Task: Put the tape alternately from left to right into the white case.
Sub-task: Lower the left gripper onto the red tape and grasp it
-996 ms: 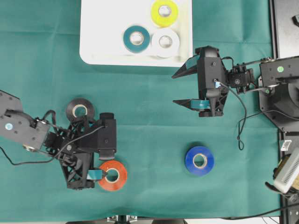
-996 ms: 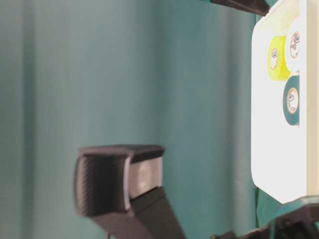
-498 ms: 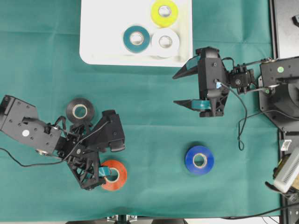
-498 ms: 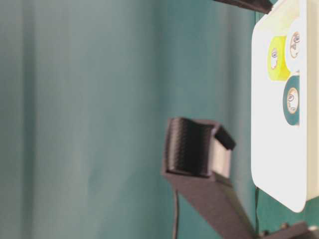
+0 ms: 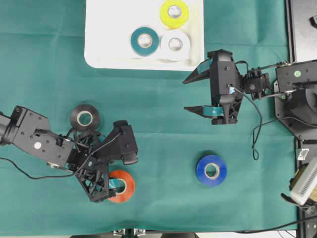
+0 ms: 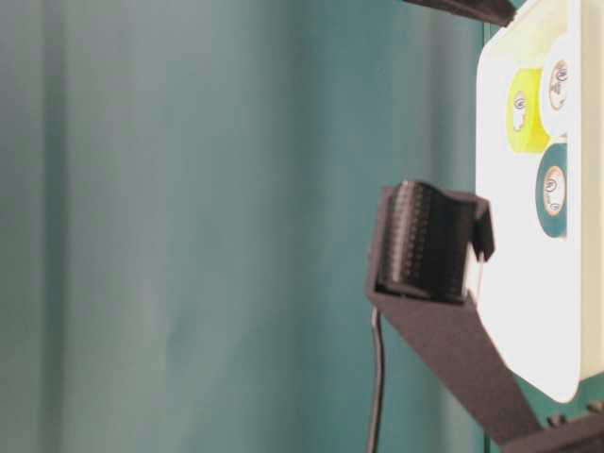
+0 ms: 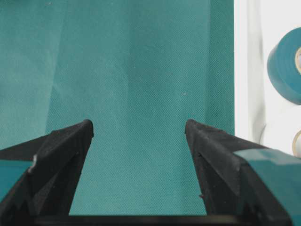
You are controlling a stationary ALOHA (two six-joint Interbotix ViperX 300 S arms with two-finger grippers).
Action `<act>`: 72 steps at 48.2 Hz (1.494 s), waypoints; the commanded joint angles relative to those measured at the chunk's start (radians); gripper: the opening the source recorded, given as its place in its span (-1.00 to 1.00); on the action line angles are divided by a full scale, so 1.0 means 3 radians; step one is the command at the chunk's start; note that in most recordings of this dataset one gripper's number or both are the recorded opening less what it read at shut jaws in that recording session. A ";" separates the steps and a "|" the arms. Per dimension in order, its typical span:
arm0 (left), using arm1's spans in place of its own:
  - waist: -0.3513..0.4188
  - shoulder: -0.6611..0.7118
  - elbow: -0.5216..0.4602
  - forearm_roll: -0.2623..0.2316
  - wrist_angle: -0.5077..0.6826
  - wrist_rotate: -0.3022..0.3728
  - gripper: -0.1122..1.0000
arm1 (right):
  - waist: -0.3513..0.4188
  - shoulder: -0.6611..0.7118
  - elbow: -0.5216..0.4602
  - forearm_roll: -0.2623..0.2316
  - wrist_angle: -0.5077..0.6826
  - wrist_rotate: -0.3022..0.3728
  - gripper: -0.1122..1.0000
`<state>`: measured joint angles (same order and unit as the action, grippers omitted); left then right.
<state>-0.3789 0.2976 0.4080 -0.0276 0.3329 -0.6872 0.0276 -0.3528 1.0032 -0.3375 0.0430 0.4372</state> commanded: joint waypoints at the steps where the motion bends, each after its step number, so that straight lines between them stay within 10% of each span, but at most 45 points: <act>1: -0.0010 -0.0031 -0.0051 0.0005 0.0020 -0.0005 0.66 | 0.0010 -0.0020 -0.0031 -0.0005 -0.0031 0.0000 0.69; 42: 0.0005 0.0169 -0.0199 0.0005 0.0031 -0.0015 0.49 | 0.0010 -0.0020 0.0005 -0.0005 -0.0092 0.0000 0.69; 61: 0.0010 0.0174 -0.0184 0.0005 0.0143 0.0005 -0.75 | 0.0010 -0.0020 0.0005 -0.0005 -0.0092 0.0000 0.69; 72: 0.0005 0.0133 -0.0199 0.0010 0.0179 0.0015 -0.84 | 0.0010 -0.0020 0.0010 -0.0005 -0.0138 0.0000 0.69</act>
<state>-0.3682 0.3405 0.3543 -0.0245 0.3835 -0.6826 0.0276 -0.3528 1.0140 -0.3390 0.0153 0.4372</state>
